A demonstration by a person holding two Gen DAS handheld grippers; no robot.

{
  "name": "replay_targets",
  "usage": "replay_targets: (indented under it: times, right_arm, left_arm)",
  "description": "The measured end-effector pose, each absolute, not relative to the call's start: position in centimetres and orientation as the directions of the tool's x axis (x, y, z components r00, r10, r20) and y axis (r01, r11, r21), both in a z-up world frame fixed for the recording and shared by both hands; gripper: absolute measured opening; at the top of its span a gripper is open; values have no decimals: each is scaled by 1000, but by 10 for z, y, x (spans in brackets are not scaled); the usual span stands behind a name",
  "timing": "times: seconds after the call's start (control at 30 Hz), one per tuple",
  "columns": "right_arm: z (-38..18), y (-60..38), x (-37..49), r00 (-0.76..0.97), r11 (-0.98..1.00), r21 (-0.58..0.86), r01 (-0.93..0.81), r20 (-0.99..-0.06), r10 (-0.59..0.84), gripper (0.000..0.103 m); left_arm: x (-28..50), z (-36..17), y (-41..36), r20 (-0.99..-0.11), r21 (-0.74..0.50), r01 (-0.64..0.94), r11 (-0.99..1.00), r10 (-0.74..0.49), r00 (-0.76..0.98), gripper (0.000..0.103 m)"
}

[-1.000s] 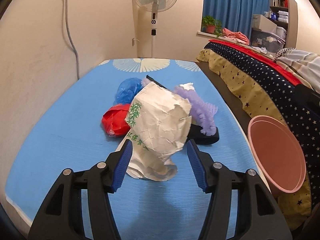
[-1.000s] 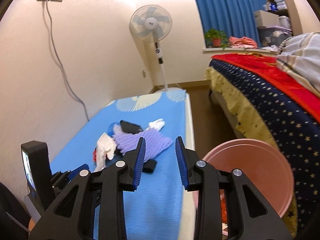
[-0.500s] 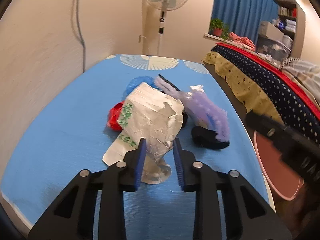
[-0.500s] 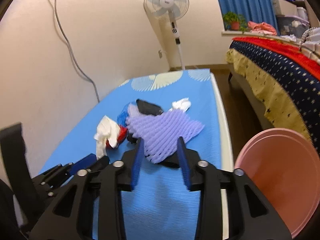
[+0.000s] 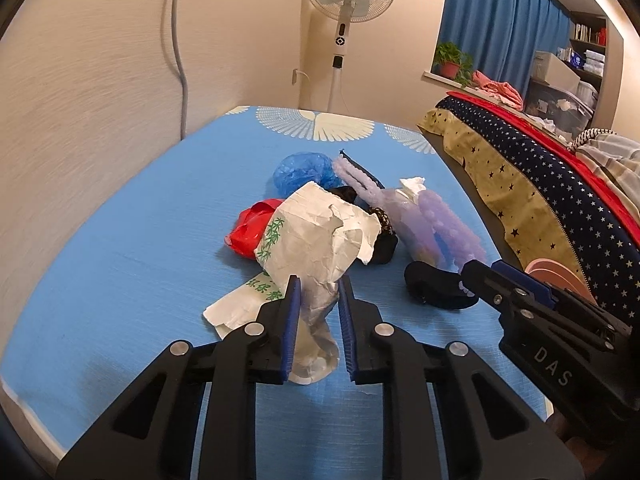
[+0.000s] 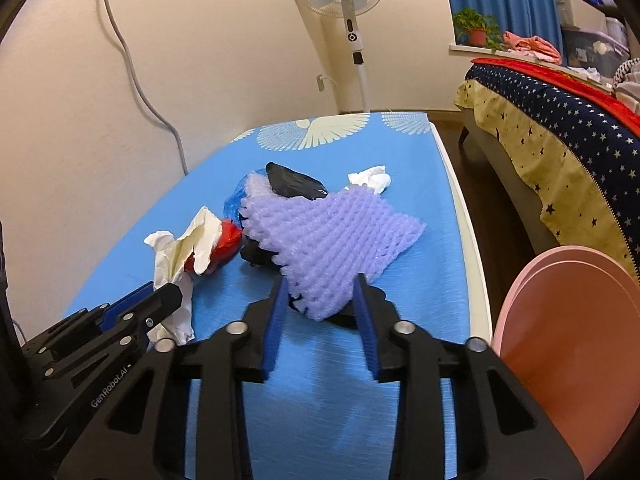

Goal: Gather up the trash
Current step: 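Grasp white paper bag with left tool while right tool grasps lavender foam mesh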

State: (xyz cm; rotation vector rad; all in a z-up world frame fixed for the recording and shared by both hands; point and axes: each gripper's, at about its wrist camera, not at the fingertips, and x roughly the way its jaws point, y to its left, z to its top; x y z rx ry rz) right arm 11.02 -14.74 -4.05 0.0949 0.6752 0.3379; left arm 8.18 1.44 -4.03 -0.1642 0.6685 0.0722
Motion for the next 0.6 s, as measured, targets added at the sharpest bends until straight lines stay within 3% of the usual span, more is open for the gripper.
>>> replay_targets:
  times: [0.13,0.6]
  right_arm:
    - [-42,-149,111,721,941,197,-275,-605,337,9]
    - [-14,-163,91,775,949,179,-259,-548,315,3]
  left_arm:
    - [82,-40,14,-622,-128,-119,985,14,783,19]
    - [73,-28,10,-590,-114,-104,988,16,807,15]
